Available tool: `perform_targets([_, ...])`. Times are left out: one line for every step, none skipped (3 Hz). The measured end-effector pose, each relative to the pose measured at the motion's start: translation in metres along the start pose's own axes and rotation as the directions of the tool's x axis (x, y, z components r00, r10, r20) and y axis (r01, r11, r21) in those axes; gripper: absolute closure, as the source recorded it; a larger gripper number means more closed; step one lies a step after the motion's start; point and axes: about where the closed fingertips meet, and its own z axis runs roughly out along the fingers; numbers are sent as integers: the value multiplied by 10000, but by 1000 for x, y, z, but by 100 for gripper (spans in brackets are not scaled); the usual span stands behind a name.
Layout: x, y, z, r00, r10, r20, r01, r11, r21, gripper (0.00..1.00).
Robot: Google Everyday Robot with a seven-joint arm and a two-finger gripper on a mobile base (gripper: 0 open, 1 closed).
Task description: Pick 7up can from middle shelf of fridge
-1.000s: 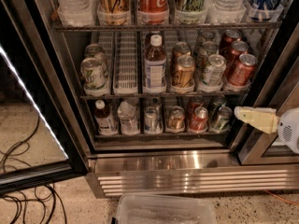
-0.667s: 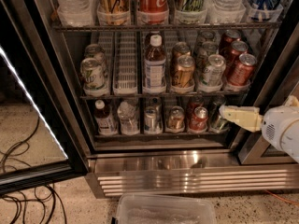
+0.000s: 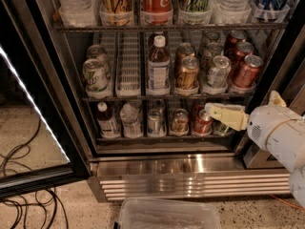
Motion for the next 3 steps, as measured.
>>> perform_targets([-4, 25, 13, 9981, 467, 407, -443, 9973, -585, 0])
perform_targets([-4, 25, 13, 9981, 467, 407, -443, 9973, -589, 0])
perform_targets([3, 40, 23, 9981, 484, 375, -447, 9944, -961, 0])
